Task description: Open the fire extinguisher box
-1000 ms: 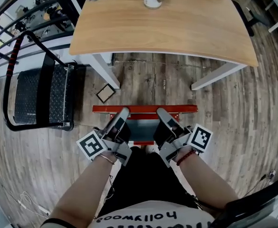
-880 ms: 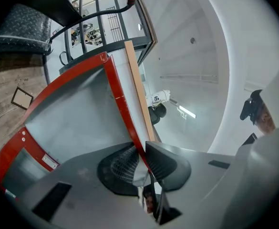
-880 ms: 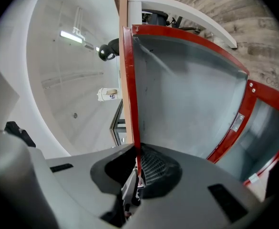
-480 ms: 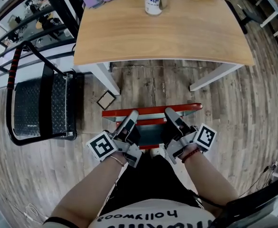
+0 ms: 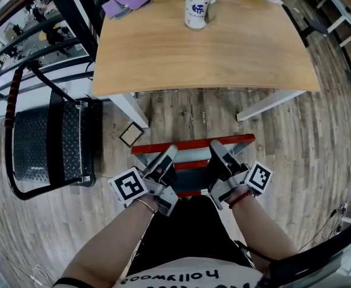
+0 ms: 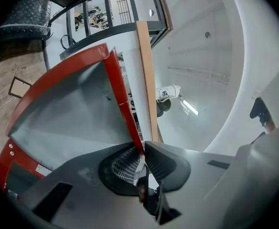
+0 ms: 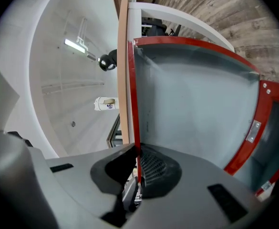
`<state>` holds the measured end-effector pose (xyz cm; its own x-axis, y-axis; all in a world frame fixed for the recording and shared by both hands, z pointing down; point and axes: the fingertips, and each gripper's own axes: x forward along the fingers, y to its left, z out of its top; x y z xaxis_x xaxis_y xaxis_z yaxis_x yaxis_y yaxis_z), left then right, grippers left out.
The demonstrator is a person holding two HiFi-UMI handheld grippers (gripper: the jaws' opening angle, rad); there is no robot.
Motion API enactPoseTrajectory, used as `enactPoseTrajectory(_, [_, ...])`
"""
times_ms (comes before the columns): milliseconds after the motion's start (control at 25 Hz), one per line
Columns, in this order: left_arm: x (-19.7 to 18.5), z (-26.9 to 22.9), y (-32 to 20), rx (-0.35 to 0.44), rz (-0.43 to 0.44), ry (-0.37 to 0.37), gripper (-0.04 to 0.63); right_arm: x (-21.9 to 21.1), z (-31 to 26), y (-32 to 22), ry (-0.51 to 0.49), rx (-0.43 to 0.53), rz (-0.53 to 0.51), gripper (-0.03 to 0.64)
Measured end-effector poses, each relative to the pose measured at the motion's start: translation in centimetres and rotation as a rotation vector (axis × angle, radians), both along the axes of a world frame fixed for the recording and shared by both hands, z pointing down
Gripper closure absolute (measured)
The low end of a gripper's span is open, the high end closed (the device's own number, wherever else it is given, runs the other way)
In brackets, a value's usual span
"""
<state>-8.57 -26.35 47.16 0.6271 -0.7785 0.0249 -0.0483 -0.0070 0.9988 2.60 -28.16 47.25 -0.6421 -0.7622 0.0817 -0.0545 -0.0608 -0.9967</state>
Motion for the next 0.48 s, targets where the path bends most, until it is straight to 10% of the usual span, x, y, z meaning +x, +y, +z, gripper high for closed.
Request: enactPoseTrajectory(480, [-0.7,1.1,-3.6,-0.008,-0.053,-0.011,0.56,-0.7,1.4,-3.5,0.001,-0.019,-0.068,0.589])
